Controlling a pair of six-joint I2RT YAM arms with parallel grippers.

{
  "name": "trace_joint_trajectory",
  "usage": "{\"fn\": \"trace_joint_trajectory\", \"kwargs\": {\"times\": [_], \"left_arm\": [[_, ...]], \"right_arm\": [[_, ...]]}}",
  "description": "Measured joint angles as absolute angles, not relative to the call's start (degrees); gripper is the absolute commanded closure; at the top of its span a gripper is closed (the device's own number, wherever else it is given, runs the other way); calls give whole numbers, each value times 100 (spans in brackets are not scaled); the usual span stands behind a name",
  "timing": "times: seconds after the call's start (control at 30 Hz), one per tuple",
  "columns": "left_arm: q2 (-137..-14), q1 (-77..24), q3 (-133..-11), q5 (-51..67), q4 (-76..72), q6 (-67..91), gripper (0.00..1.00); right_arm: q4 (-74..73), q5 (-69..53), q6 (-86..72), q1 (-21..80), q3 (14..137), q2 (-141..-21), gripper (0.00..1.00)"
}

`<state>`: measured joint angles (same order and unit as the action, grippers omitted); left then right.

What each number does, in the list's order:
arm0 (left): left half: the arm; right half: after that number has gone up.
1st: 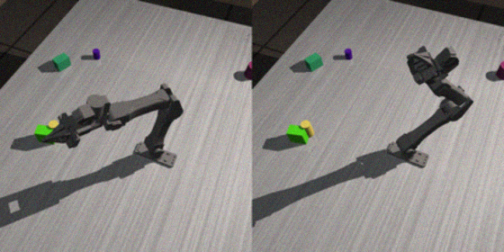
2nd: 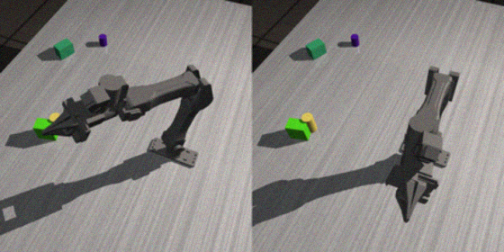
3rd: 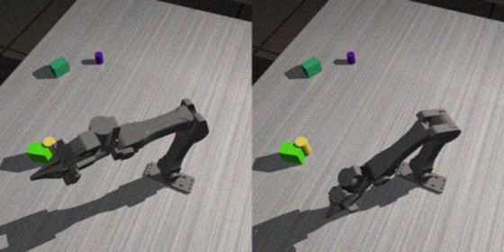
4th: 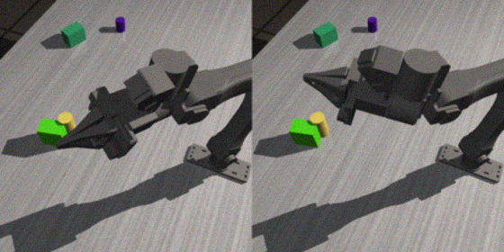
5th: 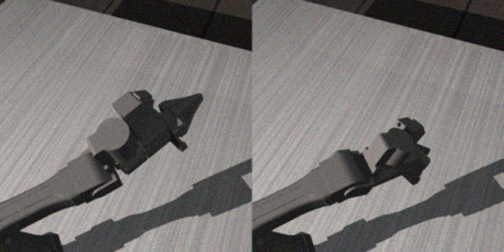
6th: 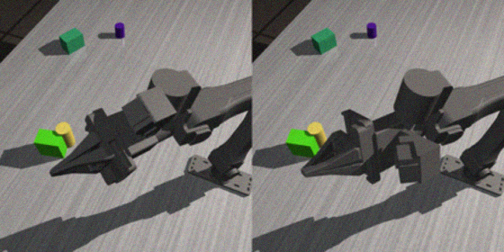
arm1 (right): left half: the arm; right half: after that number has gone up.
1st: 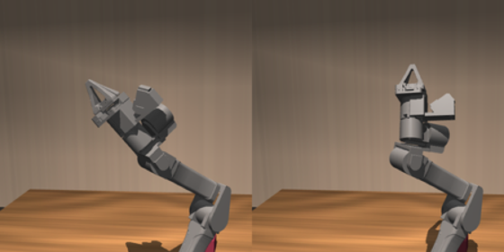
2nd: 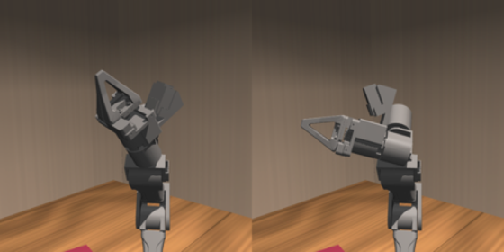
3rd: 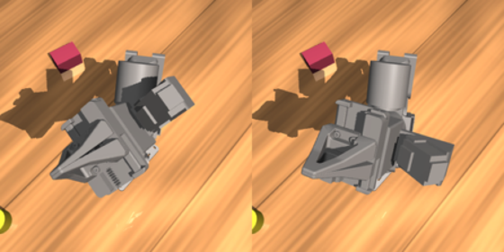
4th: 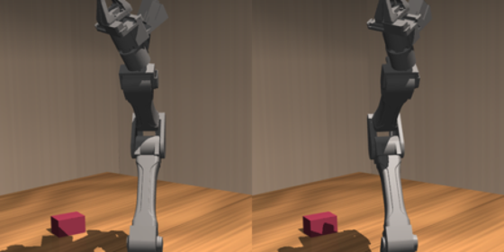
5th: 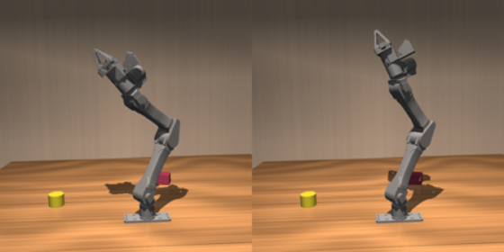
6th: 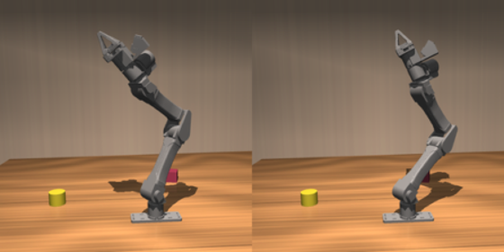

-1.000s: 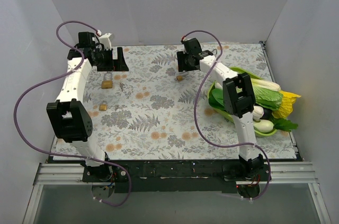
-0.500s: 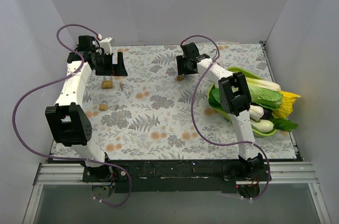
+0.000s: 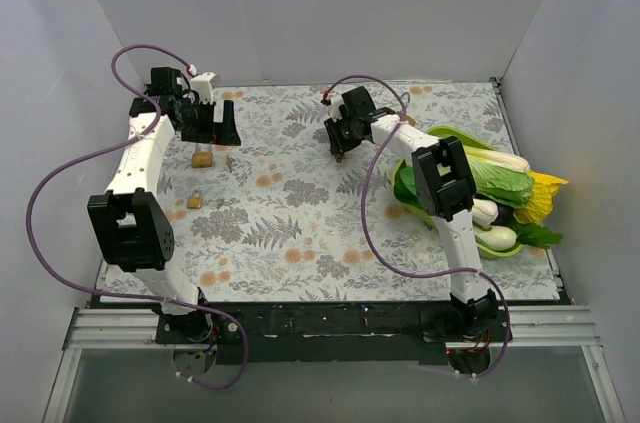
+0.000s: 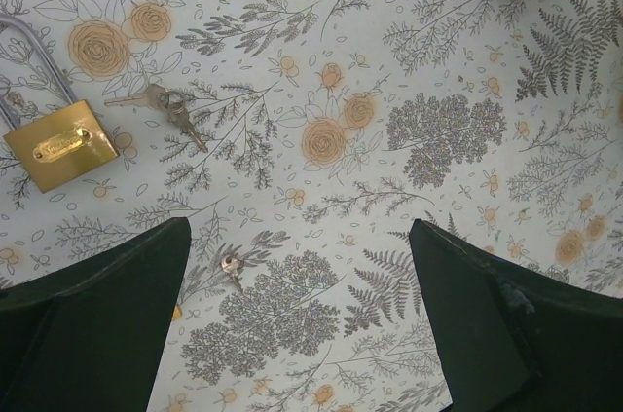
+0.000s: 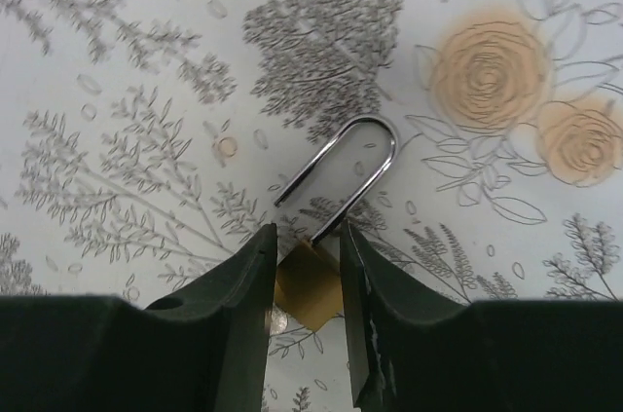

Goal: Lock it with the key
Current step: Pick up the lock from the center of the board.

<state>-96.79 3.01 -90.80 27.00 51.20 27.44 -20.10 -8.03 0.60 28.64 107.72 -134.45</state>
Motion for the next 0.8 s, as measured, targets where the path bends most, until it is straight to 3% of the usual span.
{"fn": "trace_joint_trajectory", "kwargs": {"times": [0.13,0.23,0.27,0.37,0.57,0.8], "left_arm": [[-9861,301,-9135,2786,5107,2700,3],[-10020,301,-9216,2888,5100,2685,3],[-10071,301,-9247,2923,5103,2685,3],[-10180,301,-9360,3015,5096,2685,2],[-10320,301,-9570,3310,5004,2770,2],[-10337,301,-9675,3391,4786,2993,2]], "right_arm": [[-2097,-1369,873,2869,10464,-13240,61],[-2171,-1697,1378,2867,9929,-12879,40],[-2220,-1765,1472,2869,9817,-12787,27],[-2392,-1942,1673,2869,9607,-12569,21],[-2305,-1852,1426,2873,9312,-12116,22],[-2397,-851,250,2902,9100,-11815,29]]}}
